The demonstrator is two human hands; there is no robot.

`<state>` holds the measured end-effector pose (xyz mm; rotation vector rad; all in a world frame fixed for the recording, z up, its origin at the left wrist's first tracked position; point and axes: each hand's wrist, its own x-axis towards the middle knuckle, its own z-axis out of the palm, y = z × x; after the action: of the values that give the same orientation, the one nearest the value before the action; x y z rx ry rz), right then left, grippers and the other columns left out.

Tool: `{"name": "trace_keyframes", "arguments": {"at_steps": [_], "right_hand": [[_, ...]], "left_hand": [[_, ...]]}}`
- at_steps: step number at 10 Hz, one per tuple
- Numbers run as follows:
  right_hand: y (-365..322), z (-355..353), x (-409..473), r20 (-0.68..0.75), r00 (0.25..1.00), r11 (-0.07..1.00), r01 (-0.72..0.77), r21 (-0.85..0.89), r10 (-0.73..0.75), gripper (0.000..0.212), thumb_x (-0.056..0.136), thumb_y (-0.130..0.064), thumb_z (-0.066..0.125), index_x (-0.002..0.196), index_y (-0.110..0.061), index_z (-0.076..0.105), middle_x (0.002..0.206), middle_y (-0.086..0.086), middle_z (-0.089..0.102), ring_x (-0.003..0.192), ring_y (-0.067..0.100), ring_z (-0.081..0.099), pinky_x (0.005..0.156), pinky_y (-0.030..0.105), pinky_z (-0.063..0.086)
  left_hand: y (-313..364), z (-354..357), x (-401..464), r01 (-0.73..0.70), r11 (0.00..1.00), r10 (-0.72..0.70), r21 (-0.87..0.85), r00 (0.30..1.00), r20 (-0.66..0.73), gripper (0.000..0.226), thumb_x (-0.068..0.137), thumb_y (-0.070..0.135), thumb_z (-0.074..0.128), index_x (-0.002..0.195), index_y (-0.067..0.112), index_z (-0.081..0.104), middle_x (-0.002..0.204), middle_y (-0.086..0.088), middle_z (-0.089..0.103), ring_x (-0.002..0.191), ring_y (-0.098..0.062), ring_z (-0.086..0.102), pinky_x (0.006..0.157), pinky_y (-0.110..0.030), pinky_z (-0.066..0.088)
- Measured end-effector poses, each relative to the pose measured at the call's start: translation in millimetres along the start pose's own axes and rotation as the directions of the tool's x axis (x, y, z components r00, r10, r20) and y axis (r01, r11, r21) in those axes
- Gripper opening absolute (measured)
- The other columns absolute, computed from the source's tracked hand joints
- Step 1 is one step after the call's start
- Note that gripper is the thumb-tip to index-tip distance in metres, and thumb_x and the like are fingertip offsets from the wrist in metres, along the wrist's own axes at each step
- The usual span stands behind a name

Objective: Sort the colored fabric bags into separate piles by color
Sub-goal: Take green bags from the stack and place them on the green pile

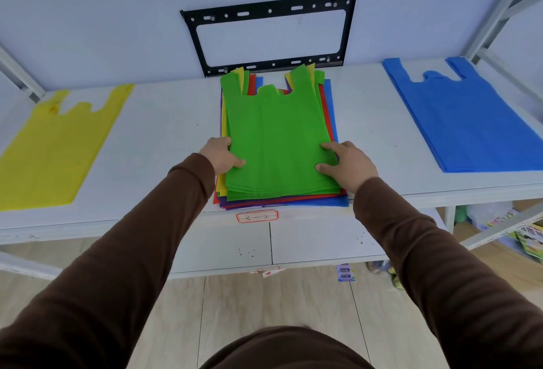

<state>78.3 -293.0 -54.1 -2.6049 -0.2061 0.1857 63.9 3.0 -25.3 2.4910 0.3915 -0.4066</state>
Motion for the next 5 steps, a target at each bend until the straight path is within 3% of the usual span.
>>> {"name": "trace_keyframes", "arguments": {"at_steps": [1,2,3,4,5], "right_hand": [[-1.2,-0.8,-0.8,0.000,1.000,1.000,-0.002,0.003,0.002,0.062,0.086,-0.048,0.065,0.142,-0.032,0.045,0.134,0.006,0.050,0.120,0.027,0.052,0.097,0.043,0.048],[-1.5,-1.3,-2.1,0.000,1.000,1.000,-0.008,-0.002,0.008,0.062,0.086,-0.048,0.065,0.143,-0.032,0.045,0.134,0.006,0.050,0.120,0.027,0.052,0.097,0.043,0.048],[-1.8,-1.0,-2.1,-0.001,1.000,1.000,-0.013,-0.005,0.013,0.062,0.086,-0.048,0.065,0.142,-0.032,0.045,0.134,0.006,0.050,0.120,0.027,0.052,0.097,0.043,0.049],[-2.0,-1.0,-1.8,0.006,1.000,1.000,-0.022,0.000,0.022,0.062,0.086,-0.048,0.065,0.142,-0.032,0.045,0.135,0.006,0.050,0.120,0.027,0.052,0.097,0.043,0.048],[-2.1,-1.5,-2.0,0.003,1.000,1.000,-0.027,-0.003,0.027,0.062,0.086,-0.049,0.065,0.142,-0.033,0.045,0.135,0.006,0.050,0.120,0.027,0.052,0.097,0.043,0.049]], "left_hand": [[2.0,6.5,-2.1,0.003,0.997,0.000,0.072,0.999,-0.044,0.088,0.083,0.026,0.075,0.152,0.007,0.024,0.151,-0.020,0.031,0.133,-0.037,0.042,0.111,-0.040,0.037],[4.0,9.1,-5.6,-0.013,0.999,0.015,0.029,0.996,-0.088,0.097,0.078,0.018,0.079,0.153,0.010,0.019,0.151,-0.020,0.032,0.131,-0.039,0.044,0.109,-0.042,0.038],[2.2,8.1,-1.8,-0.028,0.986,0.016,-0.165,0.998,-0.069,0.101,0.075,0.012,0.081,0.153,0.013,0.018,0.149,-0.017,0.040,0.128,-0.037,0.048,0.108,-0.045,0.041],[3.3,2.1,-3.1,0.079,0.794,-0.081,-0.602,0.996,0.024,0.099,0.073,0.010,0.082,0.152,0.016,0.021,0.129,-0.015,0.059,0.110,-0.037,0.063,0.093,-0.053,0.053],[7.6,-0.1,-7.1,0.131,0.666,-0.080,-0.734,0.991,0.104,0.081,0.075,0.017,0.081,0.143,0.007,0.039,0.123,-0.015,0.065,0.105,-0.031,0.066,0.089,-0.047,0.056]]}}
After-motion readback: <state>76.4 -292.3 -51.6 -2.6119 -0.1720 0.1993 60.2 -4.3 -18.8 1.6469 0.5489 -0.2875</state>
